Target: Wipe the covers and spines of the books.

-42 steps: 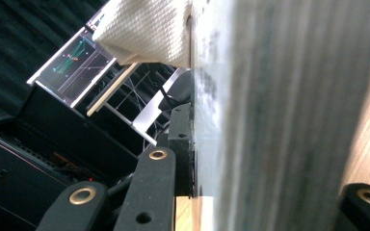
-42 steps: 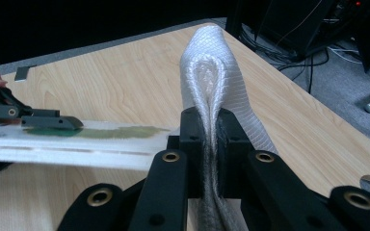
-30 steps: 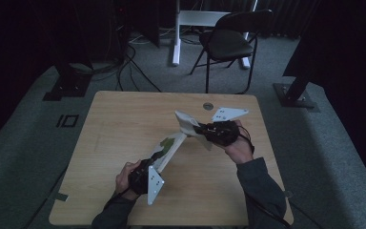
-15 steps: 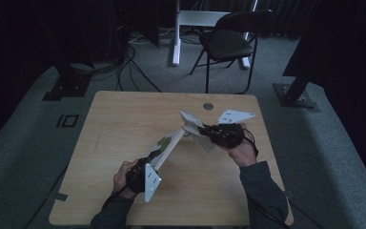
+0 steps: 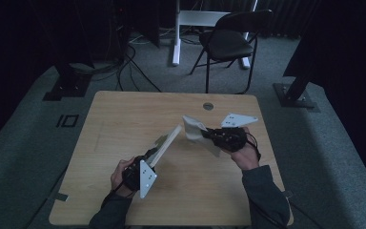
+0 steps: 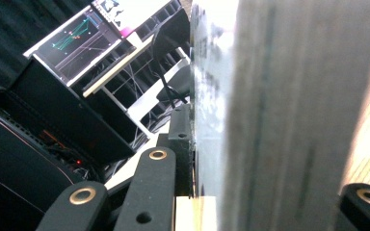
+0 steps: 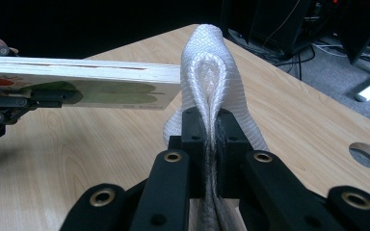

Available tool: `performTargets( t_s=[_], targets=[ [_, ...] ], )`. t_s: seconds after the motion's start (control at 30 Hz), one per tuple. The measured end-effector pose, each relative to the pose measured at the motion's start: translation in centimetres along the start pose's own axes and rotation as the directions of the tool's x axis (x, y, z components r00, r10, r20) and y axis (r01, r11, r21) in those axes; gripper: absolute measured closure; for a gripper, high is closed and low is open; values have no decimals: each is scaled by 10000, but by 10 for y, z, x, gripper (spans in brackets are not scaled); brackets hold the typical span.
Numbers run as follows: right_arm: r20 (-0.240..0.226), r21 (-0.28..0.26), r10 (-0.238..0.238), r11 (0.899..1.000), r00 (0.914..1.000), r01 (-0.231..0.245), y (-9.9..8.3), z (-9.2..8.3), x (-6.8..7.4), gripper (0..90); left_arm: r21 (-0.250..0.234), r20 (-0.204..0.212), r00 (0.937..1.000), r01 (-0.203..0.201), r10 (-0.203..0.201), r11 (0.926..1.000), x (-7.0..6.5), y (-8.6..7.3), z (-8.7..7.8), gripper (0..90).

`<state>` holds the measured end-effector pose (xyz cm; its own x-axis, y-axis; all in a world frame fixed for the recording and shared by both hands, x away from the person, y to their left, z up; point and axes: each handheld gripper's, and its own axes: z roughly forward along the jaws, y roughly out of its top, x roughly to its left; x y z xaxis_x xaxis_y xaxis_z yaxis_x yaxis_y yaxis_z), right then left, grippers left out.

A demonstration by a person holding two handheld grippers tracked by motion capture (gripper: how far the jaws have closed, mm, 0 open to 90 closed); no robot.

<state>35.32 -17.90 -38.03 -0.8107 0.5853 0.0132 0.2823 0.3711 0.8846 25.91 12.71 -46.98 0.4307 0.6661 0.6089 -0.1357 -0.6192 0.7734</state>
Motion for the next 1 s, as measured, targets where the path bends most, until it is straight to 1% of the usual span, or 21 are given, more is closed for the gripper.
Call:
performTargets(
  t_s=[0.33,0.57,0.73,1.0],
  targets=[
    [-36,-4,252,9997,9997,-252,-11,2,-1,848,-24,194,9997,169,-169,9999,1,0,1,775],
    [-116,65,435,9990,9990,-435,-18,4,-1,847,-152,461,9959,781,-773,9968,7,-1,0,776],
    [-115,129,461,9989,9989,-460,-23,5,0,847,-170,578,9933,1016,-1005,9947,9,-1,0,776],
    [-113,197,576,9982,9983,-574,-29,5,1,847,-157,693,9910,1157,-1144,9932,11,-2,0,776]
  ],
)
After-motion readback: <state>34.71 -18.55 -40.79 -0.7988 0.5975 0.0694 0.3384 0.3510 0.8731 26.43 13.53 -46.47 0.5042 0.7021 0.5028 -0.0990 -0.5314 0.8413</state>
